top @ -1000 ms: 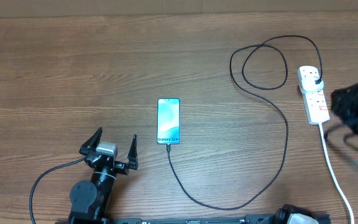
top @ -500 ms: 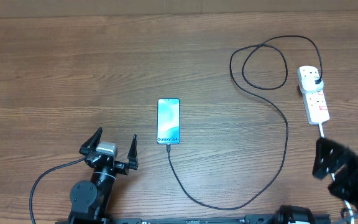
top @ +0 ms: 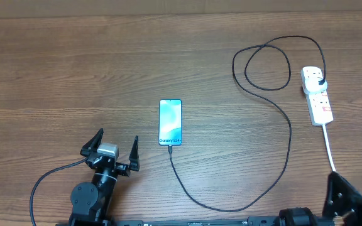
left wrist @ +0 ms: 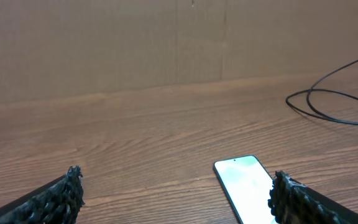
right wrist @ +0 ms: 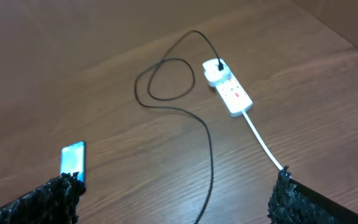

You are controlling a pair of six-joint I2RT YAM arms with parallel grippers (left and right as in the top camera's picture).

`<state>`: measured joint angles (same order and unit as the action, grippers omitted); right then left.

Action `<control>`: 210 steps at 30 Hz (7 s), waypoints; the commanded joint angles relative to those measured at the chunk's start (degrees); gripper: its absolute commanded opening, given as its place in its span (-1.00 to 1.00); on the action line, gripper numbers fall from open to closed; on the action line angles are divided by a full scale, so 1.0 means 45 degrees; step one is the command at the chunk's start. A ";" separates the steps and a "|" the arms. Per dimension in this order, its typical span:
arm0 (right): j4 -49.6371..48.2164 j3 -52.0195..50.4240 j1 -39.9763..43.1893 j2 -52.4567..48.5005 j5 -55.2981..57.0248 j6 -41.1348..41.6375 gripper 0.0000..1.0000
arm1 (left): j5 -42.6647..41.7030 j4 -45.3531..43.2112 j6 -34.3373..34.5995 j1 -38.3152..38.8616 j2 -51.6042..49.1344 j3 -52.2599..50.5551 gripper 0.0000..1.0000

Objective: Plug charger to phone and switch on socket

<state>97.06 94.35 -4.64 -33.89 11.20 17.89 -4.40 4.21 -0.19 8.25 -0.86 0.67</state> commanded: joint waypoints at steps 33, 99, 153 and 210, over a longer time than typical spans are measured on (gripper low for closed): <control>-0.2759 -0.2958 -0.0087 0.0087 -0.1559 0.0398 1.00 | 0.0083 -0.0019 -0.0248 -0.0005 0.0121 -0.0092 0.99; -2.1444 -2.0866 0.0918 0.7495 -0.2841 -0.0675 1.00 | 0.0083 -0.0024 -0.0248 -0.0005 0.0121 -0.0092 0.99; -2.0541 -2.0871 0.0583 0.7495 -0.2943 -0.3371 1.00 | 0.0083 -0.0019 -0.0248 -0.0005 0.0121 -0.0092 0.99; -2.0536 -2.0871 0.0583 0.7495 -0.2943 -0.3371 1.00 | 0.0087 -0.0019 -0.0248 -0.0005 0.0121 -0.0092 1.00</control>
<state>5.04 1.06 -1.65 -0.64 -1.74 2.96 -4.40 4.05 -0.19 8.25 -0.86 0.56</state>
